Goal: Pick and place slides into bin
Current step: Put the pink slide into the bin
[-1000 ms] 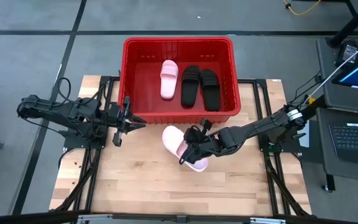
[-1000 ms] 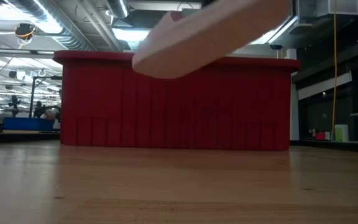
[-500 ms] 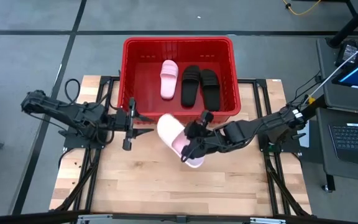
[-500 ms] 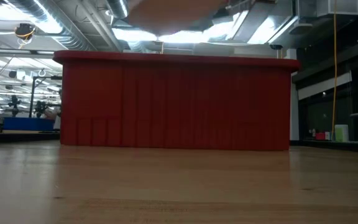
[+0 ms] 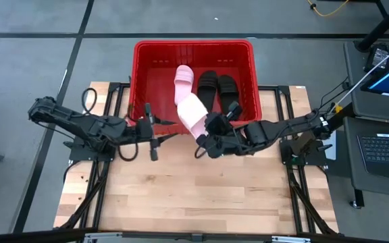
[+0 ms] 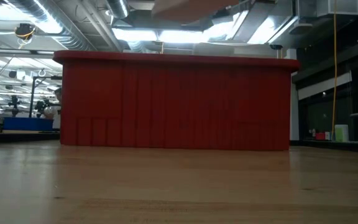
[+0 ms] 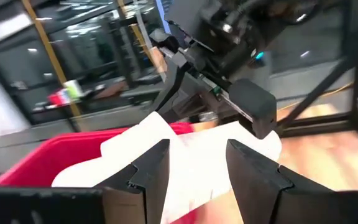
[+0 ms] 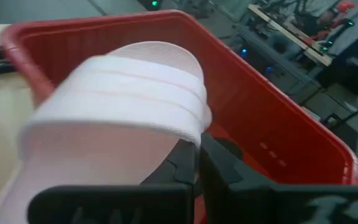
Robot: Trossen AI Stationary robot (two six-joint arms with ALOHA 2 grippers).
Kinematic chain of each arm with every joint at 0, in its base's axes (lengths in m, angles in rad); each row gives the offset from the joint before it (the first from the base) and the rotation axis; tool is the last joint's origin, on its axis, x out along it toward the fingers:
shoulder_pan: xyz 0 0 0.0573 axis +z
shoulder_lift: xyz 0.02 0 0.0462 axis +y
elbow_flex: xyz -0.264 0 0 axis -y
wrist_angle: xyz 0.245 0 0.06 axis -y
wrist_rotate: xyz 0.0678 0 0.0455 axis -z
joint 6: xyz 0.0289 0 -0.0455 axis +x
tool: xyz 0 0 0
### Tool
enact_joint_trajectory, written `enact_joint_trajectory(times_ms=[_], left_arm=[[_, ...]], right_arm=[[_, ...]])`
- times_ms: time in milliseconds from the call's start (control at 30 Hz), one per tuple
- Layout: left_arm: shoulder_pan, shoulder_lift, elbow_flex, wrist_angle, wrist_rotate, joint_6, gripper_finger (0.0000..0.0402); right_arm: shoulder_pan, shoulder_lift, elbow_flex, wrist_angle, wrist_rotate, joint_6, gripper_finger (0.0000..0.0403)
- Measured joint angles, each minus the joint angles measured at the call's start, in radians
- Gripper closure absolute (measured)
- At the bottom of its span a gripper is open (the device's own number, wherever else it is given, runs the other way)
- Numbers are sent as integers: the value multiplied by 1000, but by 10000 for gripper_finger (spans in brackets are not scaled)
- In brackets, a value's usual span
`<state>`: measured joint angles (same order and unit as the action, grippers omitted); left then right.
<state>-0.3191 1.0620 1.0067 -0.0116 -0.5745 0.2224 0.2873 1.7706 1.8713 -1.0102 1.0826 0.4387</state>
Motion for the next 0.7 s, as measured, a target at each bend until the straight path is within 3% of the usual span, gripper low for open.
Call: enact_joint_trajectory(times_ms=[400, 700], left_arm=[[12, 236, 179, -49, -356, 202, 249], [55, 289, 190, -44, -348, 246, 249]], right_arm=[[-92, 0, 0, 14, 4, -2, 392], [-123, 0, 0, 98, 2, -67, 392]])
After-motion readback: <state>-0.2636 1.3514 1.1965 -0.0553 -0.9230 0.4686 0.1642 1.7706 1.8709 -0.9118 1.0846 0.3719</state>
